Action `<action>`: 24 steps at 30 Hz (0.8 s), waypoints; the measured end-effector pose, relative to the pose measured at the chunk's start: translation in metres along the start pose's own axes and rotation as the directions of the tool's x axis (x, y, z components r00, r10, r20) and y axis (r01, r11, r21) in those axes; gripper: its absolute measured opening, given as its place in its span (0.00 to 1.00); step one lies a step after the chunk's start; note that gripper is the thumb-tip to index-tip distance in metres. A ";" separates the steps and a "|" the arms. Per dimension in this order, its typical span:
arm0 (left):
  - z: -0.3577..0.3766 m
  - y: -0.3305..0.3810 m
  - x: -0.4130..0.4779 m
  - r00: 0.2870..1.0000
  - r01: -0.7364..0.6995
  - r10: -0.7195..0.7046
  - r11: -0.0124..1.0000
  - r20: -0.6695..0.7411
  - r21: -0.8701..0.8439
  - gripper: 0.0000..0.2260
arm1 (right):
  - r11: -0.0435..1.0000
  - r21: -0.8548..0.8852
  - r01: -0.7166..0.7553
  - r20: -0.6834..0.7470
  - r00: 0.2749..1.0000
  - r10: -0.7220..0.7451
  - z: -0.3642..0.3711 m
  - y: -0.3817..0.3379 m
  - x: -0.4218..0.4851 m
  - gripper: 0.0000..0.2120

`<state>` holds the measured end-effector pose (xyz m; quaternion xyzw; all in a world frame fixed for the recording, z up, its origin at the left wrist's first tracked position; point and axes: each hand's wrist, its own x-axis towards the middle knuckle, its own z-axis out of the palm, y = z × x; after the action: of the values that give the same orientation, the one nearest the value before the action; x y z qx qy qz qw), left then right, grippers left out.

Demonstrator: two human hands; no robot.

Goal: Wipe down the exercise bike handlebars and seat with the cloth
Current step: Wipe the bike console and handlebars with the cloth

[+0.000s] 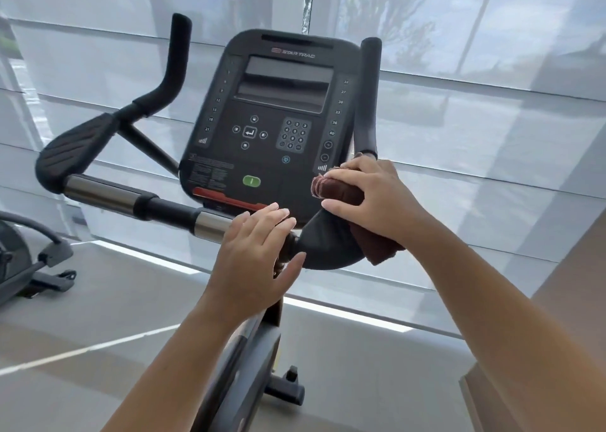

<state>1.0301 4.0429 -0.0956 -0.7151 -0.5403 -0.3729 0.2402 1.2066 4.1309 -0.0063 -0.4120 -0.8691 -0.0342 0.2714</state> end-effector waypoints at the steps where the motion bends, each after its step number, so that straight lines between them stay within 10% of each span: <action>1: 0.004 -0.004 -0.002 1.000 -0.009 0.009 1.000 0.004 -0.010 0.21 | 1.000 -0.003 -0.003 -0.019 1.000 0.003 0.001 -0.001 -0.004 0.18; 8: 0.018 -0.013 -0.005 0.995 -0.037 0.026 0.992 -0.094 -0.119 0.20 | 0.994 -0.050 0.101 -0.305 0.946 -0.111 0.025 -0.024 -0.050 0.16; 24: -0.001 -0.025 0.005 1.000 0.003 0.002 0.951 0.015 -0.308 0.19 | 0.992 -0.106 0.073 -0.179 0.980 -0.091 0.010 -0.028 -0.037 0.14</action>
<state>1.0072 4.0526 -0.0920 -0.7463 -0.4776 -0.4473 0.1218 1.2002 4.0893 -0.0289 -0.3838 -0.8540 -0.1261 0.3279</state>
